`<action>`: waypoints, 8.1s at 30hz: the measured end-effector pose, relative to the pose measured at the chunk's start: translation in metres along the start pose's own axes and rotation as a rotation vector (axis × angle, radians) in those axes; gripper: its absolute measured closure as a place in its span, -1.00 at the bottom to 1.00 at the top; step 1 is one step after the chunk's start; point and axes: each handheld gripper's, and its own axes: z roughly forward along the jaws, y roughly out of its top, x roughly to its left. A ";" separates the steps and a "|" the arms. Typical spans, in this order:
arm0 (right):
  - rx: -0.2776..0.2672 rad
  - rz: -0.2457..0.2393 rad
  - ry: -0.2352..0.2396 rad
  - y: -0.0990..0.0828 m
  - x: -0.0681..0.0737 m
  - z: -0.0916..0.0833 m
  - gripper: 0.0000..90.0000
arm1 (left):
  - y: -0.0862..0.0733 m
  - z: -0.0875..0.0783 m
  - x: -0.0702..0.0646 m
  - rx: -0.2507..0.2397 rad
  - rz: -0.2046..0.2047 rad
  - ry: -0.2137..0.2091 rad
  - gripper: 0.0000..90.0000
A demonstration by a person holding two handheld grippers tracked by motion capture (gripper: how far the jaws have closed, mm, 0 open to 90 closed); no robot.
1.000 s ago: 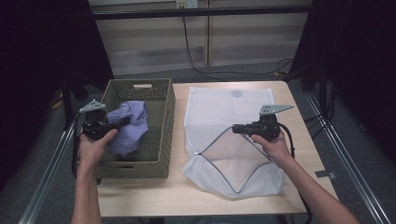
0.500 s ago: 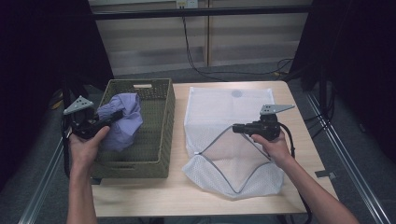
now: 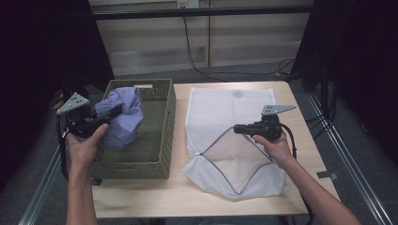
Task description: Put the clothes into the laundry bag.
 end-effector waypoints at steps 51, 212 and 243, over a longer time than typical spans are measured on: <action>0.000 -0.007 0.006 0.002 0.001 0.000 0.97 | 0.048 -0.045 -0.057 -0.280 0.123 -0.121 0.82; 0.020 -0.025 0.010 0.002 0.007 -0.001 0.97 | -0.078 0.226 -0.243 0.451 0.295 -0.578 0.79; 0.189 -0.010 0.010 -0.039 0.013 0.013 0.97 | -0.109 0.242 -0.240 0.536 0.284 -0.523 0.59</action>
